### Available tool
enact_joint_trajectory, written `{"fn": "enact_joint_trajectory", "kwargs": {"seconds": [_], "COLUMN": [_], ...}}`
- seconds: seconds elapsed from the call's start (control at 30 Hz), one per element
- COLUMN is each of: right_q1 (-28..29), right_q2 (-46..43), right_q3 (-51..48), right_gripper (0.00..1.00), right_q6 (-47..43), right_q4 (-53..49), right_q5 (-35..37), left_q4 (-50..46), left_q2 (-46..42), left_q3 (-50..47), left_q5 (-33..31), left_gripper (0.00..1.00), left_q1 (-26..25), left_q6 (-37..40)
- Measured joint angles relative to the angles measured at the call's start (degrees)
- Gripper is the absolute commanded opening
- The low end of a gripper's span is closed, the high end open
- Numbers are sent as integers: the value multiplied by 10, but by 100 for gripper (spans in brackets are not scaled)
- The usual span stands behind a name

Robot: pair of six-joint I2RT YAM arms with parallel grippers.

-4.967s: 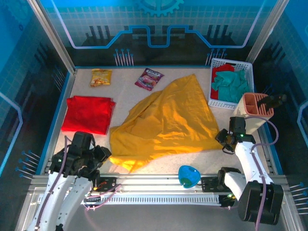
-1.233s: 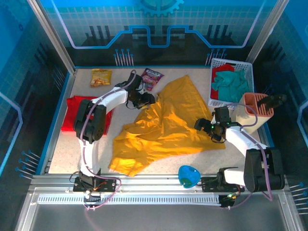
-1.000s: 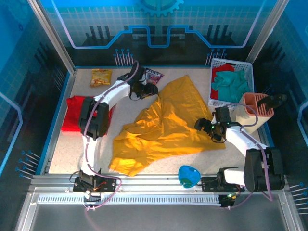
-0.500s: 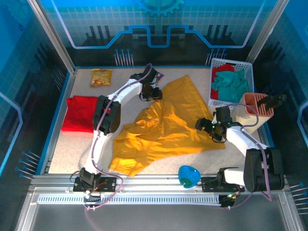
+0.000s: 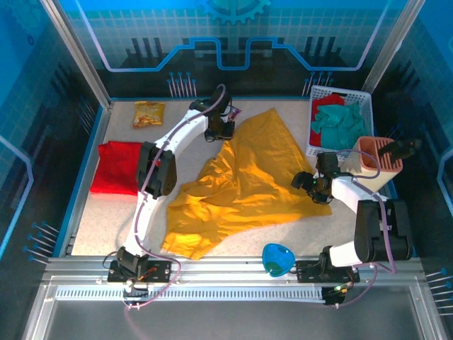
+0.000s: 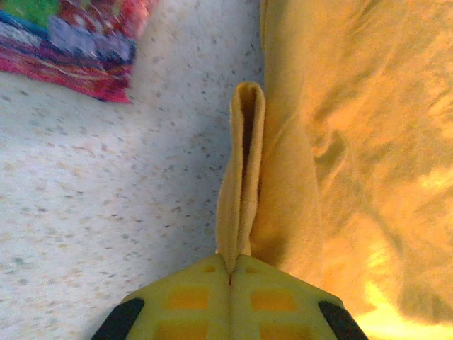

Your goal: Fold and stack the t-shirts

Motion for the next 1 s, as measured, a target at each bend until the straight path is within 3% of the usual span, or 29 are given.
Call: {"fn": "enact_joint_trajectory", "kwargs": {"seconds": [0.27, 0.57, 1.0], "right_q1": [-9, -33, -37], "right_q2": [-18, -78, -137], "right_q3": [-15, -54, -84], "right_gripper": [65, 61, 60], "right_q6": [20, 27, 55], "right_q4": [-7, -47, -79], "right_q5": [15, 30, 45], "left_q4": [-49, -50, 92], "left_q2": [-57, -116, -141], "left_q3": [45, 41, 5], "left_q5": [-75, -145, -174], "left_gripper": [5, 5, 10], "left_q1": [0, 28, 103], "left_q6": [82, 128, 227]}}
